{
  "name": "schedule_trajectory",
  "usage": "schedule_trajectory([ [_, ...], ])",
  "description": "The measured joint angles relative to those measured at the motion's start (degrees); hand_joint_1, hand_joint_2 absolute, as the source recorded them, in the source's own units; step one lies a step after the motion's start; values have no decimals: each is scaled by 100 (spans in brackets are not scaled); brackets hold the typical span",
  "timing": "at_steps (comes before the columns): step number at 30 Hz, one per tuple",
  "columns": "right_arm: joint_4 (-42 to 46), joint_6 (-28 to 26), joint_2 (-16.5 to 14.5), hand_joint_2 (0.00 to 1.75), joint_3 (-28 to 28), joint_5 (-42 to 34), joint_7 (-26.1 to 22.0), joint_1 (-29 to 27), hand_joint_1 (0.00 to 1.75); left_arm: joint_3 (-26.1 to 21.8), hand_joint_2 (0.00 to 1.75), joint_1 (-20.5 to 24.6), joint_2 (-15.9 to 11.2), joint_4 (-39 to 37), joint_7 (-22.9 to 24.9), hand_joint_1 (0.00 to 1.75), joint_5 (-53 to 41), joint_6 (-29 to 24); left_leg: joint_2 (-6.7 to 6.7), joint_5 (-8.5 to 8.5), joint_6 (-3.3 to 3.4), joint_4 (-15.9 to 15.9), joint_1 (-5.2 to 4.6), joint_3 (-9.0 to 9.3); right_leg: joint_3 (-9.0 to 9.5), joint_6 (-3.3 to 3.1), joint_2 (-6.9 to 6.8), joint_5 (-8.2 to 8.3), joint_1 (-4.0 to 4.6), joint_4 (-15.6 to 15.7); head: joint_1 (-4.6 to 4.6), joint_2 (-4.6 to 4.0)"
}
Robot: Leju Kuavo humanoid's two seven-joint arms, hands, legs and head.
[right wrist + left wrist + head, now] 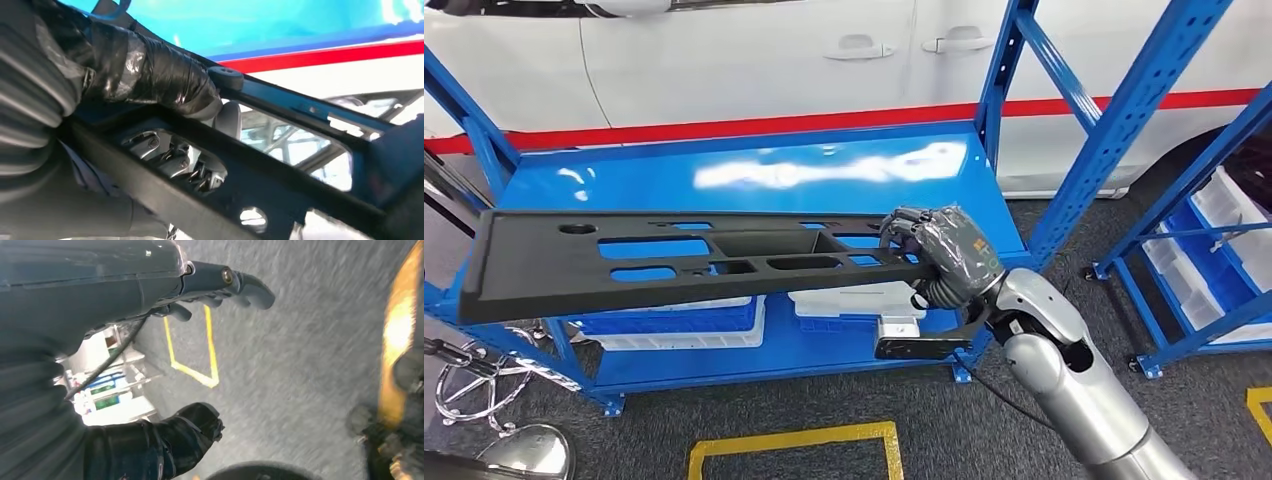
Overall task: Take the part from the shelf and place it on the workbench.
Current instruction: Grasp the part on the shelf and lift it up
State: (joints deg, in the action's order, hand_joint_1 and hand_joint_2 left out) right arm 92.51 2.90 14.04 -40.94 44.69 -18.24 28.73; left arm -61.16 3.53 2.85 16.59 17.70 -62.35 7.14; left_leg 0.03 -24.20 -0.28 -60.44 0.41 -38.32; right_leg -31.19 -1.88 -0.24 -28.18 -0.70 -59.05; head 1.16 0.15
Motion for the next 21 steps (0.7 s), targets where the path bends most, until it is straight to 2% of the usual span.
schedule_trajectory([
  [1,16,49,-58,175,-50,0,56,27,175,-20,175,-6,-25,0,-2,0,13,26,-4,-268,-26,-226,13,-84,-77,-47,-8,71,-6,10,3,0],
  [3,34,150,-235,175,-170,5,220,86,175,-63,175,-11,-98,0,-4,0,45,80,-5,-835,-68,-926,21,-280,-259,-98,-3,212,19,5,6,0],
  [4,30,188,-338,175,-234,11,298,115,175,-84,175,-9,-152,0,-2,0,59,103,-6,-967,-80,-1258,22,-328,-360,-102,0,287,33,0,6,0],
  [5,19,212,-442,175,-294,15,369,147,175,-106,175,-5,-209,0,6,0,66,121,-6,-953,-83,-1466,21,-307,-466,-101,-1,362,45,-7,5,0],
  [6,1,225,-539,175,-348,19,431,185,175,-131,175,0,-264,0,15,0,66,139,-6,-819,-77,-1499,19,-195,-570,-95,-4,434,53,-18,6,0],
  [7,-21,229,-624,175,-391,21,481,229,175,-152,175,6,-310,0,23,0,64,150,-7,-637,-62,-1333,17,17,-664,-87,-6,500,59,-30,7,0],
  [8,-41,225,-690,175,-422,21,522,276,175,-171,175,9,-348,0,28,0,58,160,-9,-518,-35,-992,11,327,-741,-76,-9,561,61,-45,7,0],
  [9,-55,218,-735,175,-443,19,554,320,175,-185,175,14,-380,0,30,0,45,167,-11,-516,-5,-532,-2,683,-800,-59,-12,613,71,-61,7,0],
  [10,-63,208,-757,175,-452,10,573,357,175,-191,175,15,-403,0,28,0,28,171,-13,-584,24,-120,-16,979,-836,-34,-22,668,78,-68,7,0],
  [11,-67,195,-758,175,-456,-8,581,385,175,-196,175,13,-417,0,22,0,10,174,-17,-668,51,188,-36,1172,-853,-5,-36,728,77,-63,6,0],
  [12,-69,181,-745,175,-456,-35,580,406,175,-199,175,12,-424,0,15,0,-7,175,-19,-710,74,350,-55,1245,-860,29,-50,789,75,-45,6,0],
  [13,-71,168,-722,175,-455,-63,570,420,175,-201,175,6,-421,-1,9,0,-19,176,-20,-675,102,382,-58,1219,-862,65,-62,857,72,-18,5,0],
  [14,-72,153,-686,175,-455,-90,556,430,175,-204,175,5,-410,-2,2,0,-31,175,-6,-602,139,398,-52,1172,-883,101,-51,845,63,-23,5,0],
  [15,-73,142,-643,175,-453,-108,539,436,175,-205,175,6,-398,-3,-5,0,-45,175,13,-522,189,413,-38,1115,-925,131,-35,712,59,-104,3,0],
  [16,-74,132,-593,175,-449,-120,524,439,175,-205,175,6,-384,-4,-15,0,-61,175,34,-438,233,428,-22,1047,-990,161,-16,471,53,-289,2,0],
  [18,-75,117,-455,175,-425,-144,499,437,175,-205,175,6,-340,-4,-43,0,-96,173,62,-280,292,410,-17,858,-1150,211,4,-160,30,-969,1,0],
  [19,-75,107,-380,175,-406,-156,492,430,175,-205,175,3,-317,-4,-61,0,-110,169,67,-208,295,387,-20,750,-1203,234,4,-338,21,-1331,1,0],
  [20,-75,97,-301,175,-378,-167,487,420,175,-205,175,0,-294,-4,-80,0,-124,164,68,-136,293,357,-22,627,-1206,251,4,-370,14,-1603,1,0],
  [21,-74,87,-238,175,-347,-173,484,410,175,-205,175,-3,-275,-3,-96,0,-133,159,68,-73,286,321,-23,503,-1137,260,4,-270,7,-1715,0,0],
])
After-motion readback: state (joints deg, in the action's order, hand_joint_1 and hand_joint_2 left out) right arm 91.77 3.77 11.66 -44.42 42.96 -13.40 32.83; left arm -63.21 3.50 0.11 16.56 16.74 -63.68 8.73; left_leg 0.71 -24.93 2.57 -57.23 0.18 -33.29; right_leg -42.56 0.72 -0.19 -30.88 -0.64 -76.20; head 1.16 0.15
